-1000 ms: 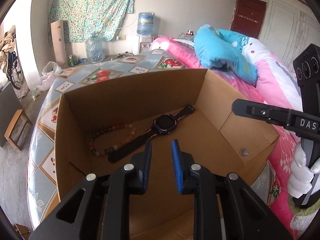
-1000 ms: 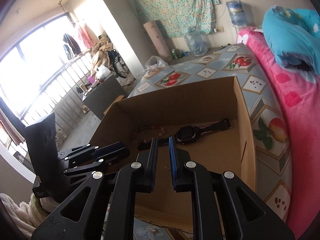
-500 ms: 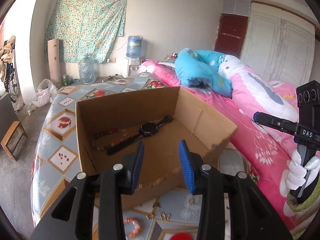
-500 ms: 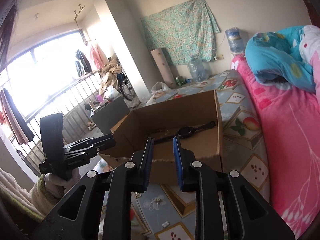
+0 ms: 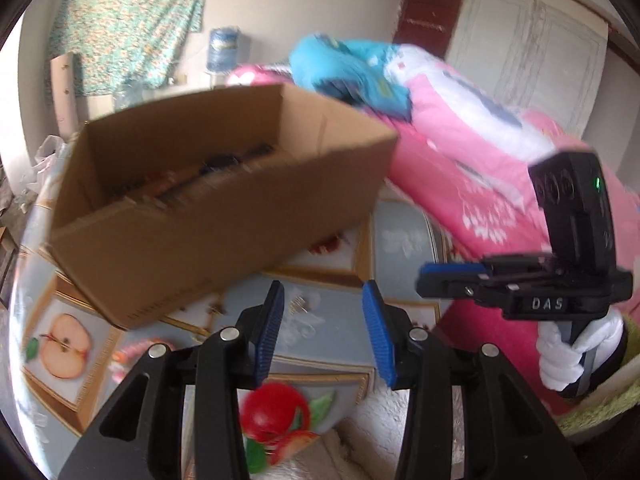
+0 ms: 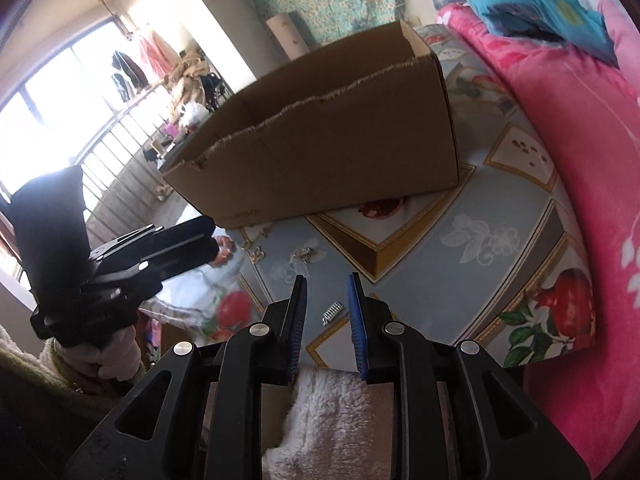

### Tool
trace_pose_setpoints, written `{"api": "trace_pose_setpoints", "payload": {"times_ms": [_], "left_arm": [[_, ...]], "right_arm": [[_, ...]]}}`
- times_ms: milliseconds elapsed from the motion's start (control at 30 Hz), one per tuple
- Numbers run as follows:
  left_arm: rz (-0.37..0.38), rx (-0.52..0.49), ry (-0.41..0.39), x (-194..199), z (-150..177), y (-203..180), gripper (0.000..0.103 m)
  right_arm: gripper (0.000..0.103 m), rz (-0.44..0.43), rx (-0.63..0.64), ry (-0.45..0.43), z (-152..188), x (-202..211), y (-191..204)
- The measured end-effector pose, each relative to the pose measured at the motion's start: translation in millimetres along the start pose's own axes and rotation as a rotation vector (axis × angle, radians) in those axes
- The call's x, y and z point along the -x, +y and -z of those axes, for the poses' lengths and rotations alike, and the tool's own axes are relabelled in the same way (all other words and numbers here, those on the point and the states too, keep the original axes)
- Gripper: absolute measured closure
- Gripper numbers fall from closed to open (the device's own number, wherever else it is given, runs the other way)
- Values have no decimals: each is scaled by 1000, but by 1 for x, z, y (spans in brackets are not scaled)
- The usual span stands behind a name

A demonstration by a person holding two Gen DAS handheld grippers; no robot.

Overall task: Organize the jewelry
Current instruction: 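Move the left tool back to the table and grasp the small gold spring charm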

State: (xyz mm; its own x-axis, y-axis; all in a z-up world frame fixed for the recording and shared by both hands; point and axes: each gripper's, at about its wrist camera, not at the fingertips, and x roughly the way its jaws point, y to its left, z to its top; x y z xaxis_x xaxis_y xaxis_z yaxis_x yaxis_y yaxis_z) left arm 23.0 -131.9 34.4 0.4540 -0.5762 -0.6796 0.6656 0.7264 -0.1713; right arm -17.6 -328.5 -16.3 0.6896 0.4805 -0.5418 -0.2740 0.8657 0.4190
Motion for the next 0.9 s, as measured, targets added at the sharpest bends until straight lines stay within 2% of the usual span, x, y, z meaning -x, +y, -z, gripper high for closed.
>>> {"api": "trace_pose_setpoints", "payload": {"times_ms": [233,333,467,533,600,633,667,767,900], "left_arm": [[-4,-123,101,-51,18,-38,64],[-9,-169,112,-62,21,-48,65],[-30,-206,139,-76,23,-55,73],[-45,-221,129,-78,24,-58,74],[-48,-219,129,-81,22,-58,81],[-53,-220,128,-82,21,-58,89],[-64,-227,126,-83,21,-58,93],[-76,-247,124,-84,20,-58,98],[-78,-235,121,-83,20,-54,99]], "right_arm": [[81,43,-87,-4,-2,-2,-16],[81,48,-111,-3,-4,-7,-22],[81,50,-116,1,-4,-13,-24],[81,50,-116,3,-5,-15,-23],[81,47,-119,3,-5,-16,-23],[81,46,-120,3,-5,-17,-24],[81,47,-122,3,-6,-17,-25],[81,45,-126,-2,-6,-14,-25],[81,43,-127,-8,-6,-13,-25]]}}
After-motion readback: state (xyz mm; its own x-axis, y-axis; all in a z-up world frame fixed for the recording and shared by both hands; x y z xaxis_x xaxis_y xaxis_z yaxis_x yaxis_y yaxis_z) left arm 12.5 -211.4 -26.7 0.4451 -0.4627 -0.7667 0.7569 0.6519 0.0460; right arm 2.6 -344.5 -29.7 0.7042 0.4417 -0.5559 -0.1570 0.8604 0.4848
